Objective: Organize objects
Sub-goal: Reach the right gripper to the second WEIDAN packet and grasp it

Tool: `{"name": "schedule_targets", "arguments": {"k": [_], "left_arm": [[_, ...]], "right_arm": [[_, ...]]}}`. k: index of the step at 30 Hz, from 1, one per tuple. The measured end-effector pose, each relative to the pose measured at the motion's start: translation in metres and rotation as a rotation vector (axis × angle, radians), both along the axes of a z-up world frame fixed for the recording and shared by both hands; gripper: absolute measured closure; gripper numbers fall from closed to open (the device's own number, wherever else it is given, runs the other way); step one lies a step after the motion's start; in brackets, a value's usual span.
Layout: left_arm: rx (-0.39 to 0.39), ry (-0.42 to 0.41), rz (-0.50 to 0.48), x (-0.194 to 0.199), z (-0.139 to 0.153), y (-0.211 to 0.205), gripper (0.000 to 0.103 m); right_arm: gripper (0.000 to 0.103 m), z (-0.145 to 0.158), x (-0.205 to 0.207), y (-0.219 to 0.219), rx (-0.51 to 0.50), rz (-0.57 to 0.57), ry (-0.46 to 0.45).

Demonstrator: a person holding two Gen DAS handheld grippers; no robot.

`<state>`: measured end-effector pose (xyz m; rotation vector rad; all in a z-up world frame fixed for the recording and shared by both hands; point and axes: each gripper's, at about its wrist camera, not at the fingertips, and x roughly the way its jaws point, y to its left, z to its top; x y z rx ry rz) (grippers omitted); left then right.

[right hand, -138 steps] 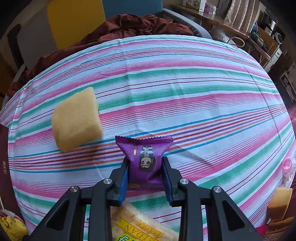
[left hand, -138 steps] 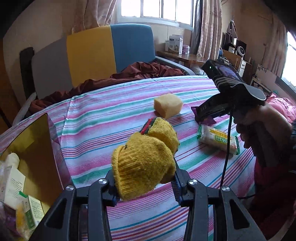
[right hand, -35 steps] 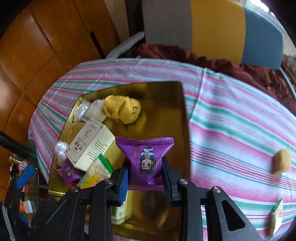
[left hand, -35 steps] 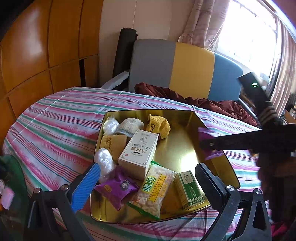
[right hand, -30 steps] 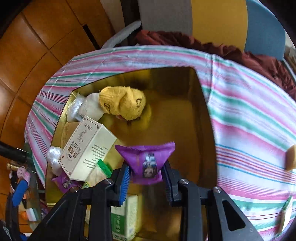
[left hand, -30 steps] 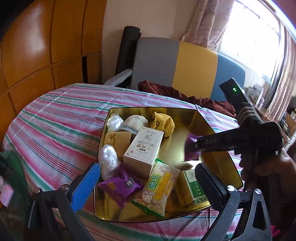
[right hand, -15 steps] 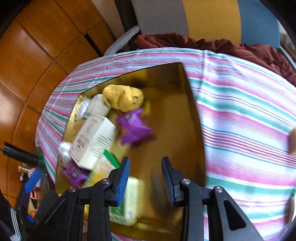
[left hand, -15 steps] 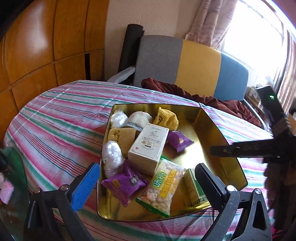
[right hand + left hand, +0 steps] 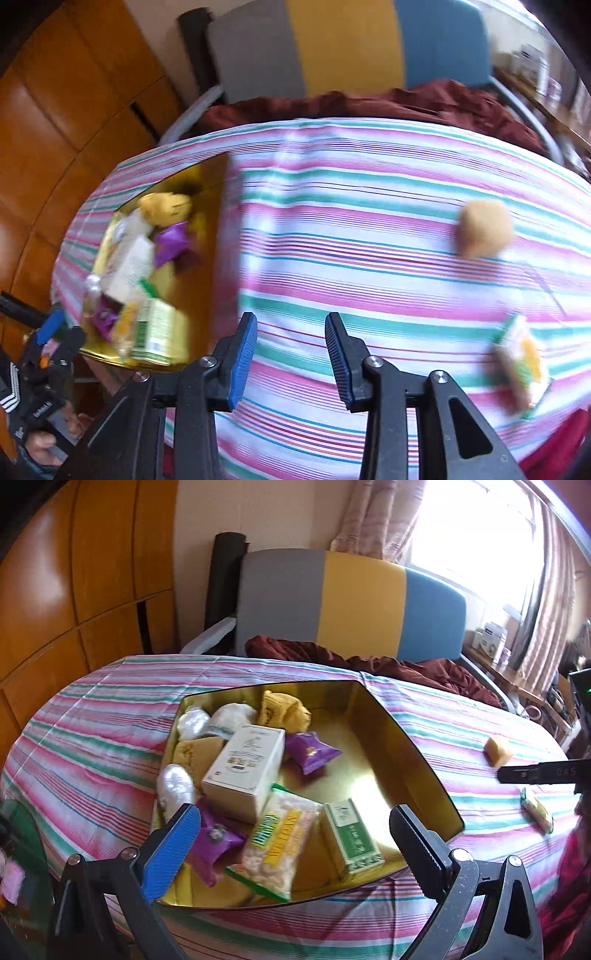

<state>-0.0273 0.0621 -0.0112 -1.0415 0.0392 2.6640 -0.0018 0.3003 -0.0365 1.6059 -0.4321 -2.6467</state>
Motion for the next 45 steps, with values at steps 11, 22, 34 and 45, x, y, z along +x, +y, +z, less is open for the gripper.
{"name": "schedule_targets", "arguments": {"k": [11, 22, 34, 45], "left_arm": [[-0.027, 0.004, -0.101, 0.009, 0.004, 0.036, 0.0], [-0.058, 0.008, -0.171, 0.013, 0.008, 0.067, 0.0], [-0.093, 0.048, -0.351, 0.02, 0.021, 0.135, 0.0], [-0.094, -0.025, -0.512, 0.006, 0.019, 0.236, 0.0]], "right_arm": [[0.056, -0.02, 0.026, 0.121, 0.238, -0.063, -0.304], [0.049, -0.062, 0.012, 0.142, 0.283, -0.004, -0.468], [0.054, -0.068, 0.018, 0.171, 0.158, -0.116, -0.412], [0.054, -0.052, 0.052, 0.216, -0.065, -0.426, -0.28]]}}
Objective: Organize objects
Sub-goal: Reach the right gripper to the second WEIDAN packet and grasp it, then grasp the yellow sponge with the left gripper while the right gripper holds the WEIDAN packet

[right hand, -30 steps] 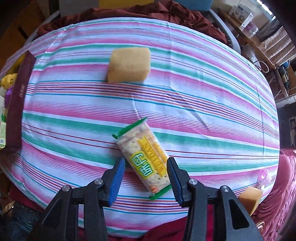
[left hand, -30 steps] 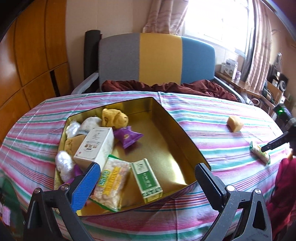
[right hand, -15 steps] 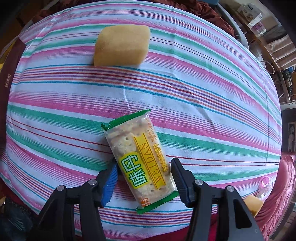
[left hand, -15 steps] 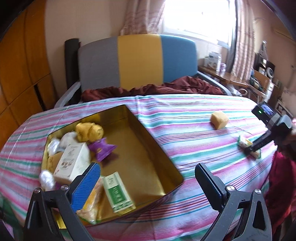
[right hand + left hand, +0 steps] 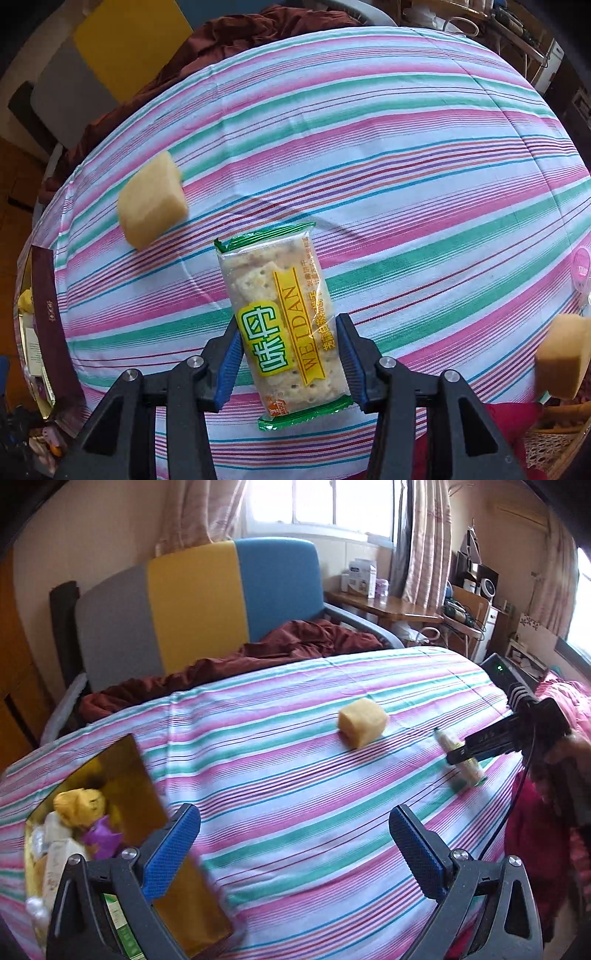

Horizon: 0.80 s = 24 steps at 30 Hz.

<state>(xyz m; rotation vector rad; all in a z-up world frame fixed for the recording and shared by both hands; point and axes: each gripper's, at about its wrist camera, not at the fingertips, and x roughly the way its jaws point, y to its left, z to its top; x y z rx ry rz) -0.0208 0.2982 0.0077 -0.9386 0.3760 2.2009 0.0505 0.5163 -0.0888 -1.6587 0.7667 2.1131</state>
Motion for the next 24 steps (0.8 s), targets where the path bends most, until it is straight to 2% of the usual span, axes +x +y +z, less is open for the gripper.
{"name": "schedule_targets", "arguments": {"k": [5, 10, 22, 23, 24], "left_arm": [[-0.031, -0.081, -0.026, -0.017, -0.017, 0.049, 0.0], [-0.073, -0.112, -0.032, -0.041, -0.035, 0.092, 0.0], [-0.211, 0.049, -0.278, -0.075, -0.065, 0.18, 0.0], [-0.22, 0.059, -0.292, -0.077, -0.068, 0.185, 0.0], [-0.228, 0.07, -0.31, -0.079, -0.07, 0.19, 0.0]], "right_arm": [[0.054, -0.006, -0.008, -0.009, -0.015, 0.004, -0.032], [0.054, 0.003, -0.004, -0.012, -0.015, -0.017, 0.012], [0.054, 0.014, -0.005, -0.032, -0.066, 0.003, 0.07], [0.054, 0.008, -0.007, -0.013, -0.071, 0.008, 0.069], [0.054, 0.007, -0.005, -0.012, -0.074, 0.01, 0.068]]}}
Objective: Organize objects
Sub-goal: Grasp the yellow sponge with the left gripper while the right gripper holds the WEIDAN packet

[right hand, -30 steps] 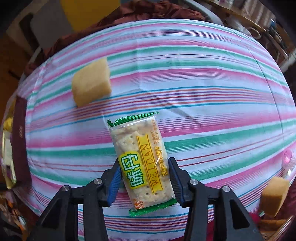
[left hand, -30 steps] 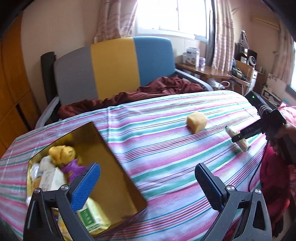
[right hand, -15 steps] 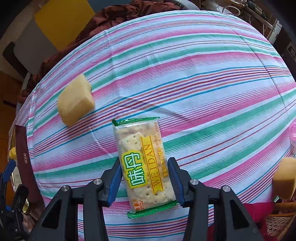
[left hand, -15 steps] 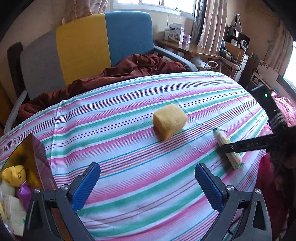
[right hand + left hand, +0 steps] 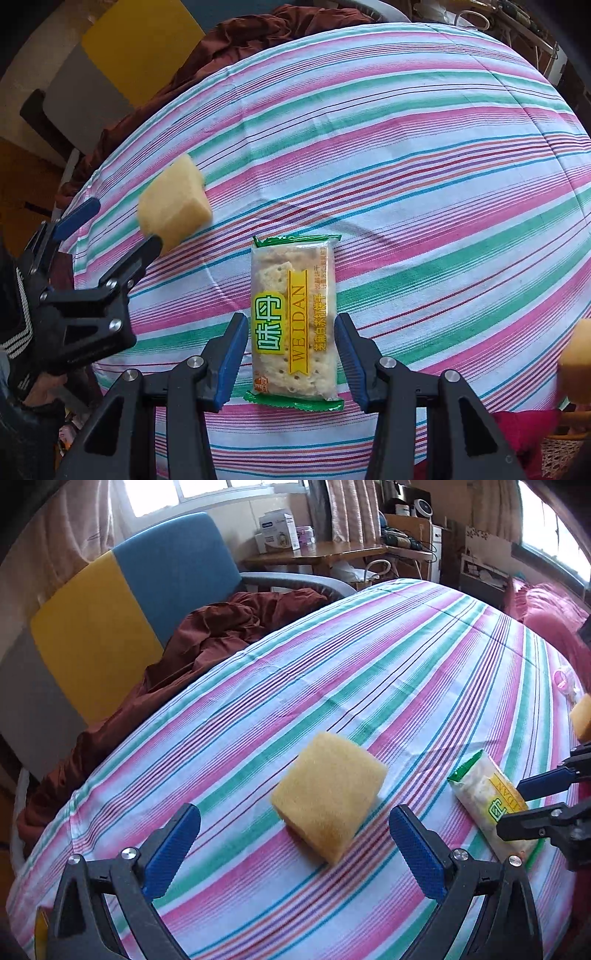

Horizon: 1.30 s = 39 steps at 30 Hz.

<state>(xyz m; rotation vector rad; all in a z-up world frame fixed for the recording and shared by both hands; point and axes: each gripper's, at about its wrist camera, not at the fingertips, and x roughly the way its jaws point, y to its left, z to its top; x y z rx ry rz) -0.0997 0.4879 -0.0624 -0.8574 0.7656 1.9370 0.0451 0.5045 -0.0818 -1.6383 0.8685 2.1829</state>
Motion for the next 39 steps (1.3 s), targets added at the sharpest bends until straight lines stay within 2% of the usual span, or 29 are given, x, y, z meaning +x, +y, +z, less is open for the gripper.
{"name": "schedule_targets", "arguments": {"k": [5, 6, 7, 9, 12, 16, 20, 28, 32, 39], "left_arm": [[-0.062, 0.062, -0.126, 0.001, -0.014, 0.024, 0.0], [-0.079, 0.074, -0.148, 0.002, -0.017, 0.028, 0.006], [-0.099, 0.078, -0.166, 0.002, -0.021, 0.031, 0.024], [-0.122, 0.014, -0.203, 0.002, -0.026, 0.034, 0.041], [-0.095, -0.01, -0.16, 0.004, -0.022, 0.026, 0.045], [-0.032, -0.074, -0.033, 0.006, -0.017, -0.004, 0.048], [0.0, -0.12, 0.106, 0.026, -0.018, -0.043, 0.048], [0.055, -0.1, 0.302, 0.084, -0.021, -0.115, 0.048], [0.12, -0.109, 0.351, 0.092, -0.026, -0.137, 0.049], [0.172, -0.079, 0.345, 0.096, -0.032, -0.139, 0.049]], "right_arm": [[0.054, -0.003, 0.013, -0.002, -0.009, -0.001, 0.012], [0.054, -0.002, 0.014, -0.003, -0.011, -0.001, 0.014], [0.054, -0.002, 0.014, -0.004, -0.015, -0.001, 0.016], [0.054, -0.002, 0.016, 0.001, -0.024, 0.0, 0.017], [0.054, 0.0, 0.016, 0.014, -0.036, -0.001, 0.02], [0.054, -0.008, 0.019, 0.021, -0.052, 0.01, 0.014], [0.054, -0.018, 0.005, 0.02, -0.064, 0.015, 0.0], [0.054, -0.022, 0.002, 0.018, -0.07, 0.024, -0.022], [0.054, -0.019, 0.004, 0.017, -0.068, 0.026, -0.029], [0.055, -0.024, -0.003, 0.016, -0.062, 0.031, -0.042]]}}
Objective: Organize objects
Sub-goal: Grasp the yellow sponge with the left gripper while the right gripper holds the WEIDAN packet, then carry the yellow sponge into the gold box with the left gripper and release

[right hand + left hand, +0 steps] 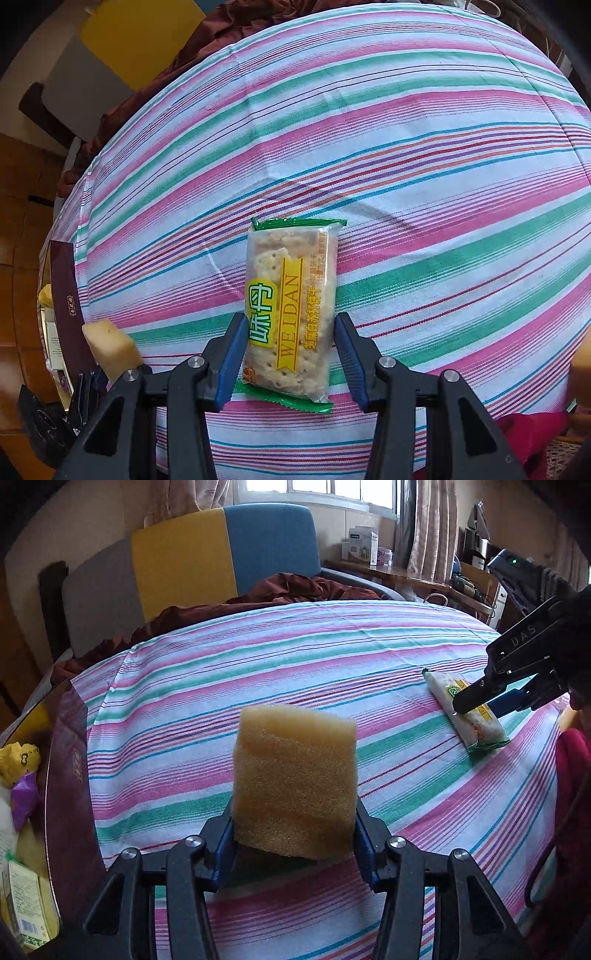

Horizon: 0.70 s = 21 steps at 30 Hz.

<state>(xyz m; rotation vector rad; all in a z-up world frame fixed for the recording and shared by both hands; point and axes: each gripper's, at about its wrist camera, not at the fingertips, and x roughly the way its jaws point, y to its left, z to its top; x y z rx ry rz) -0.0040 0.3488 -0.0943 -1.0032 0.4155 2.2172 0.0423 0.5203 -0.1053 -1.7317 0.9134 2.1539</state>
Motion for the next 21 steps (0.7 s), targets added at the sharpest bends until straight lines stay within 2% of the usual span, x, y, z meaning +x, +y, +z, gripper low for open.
{"name": "schedule_targets", "arguments": {"k": [10, 21], "left_arm": [[0.048, -0.023, -0.002, -0.005, -0.003, -0.0015, 0.048], [0.055, -0.025, -0.002, -0.0061, -0.0038, -0.0019, 0.048]], "right_arm": [[0.055, -0.0022, -0.0059, 0.0004, -0.005, -0.006, -0.01], [0.055, -0.0032, -0.0106, -0.0012, -0.008, -0.008, -0.007]]}}
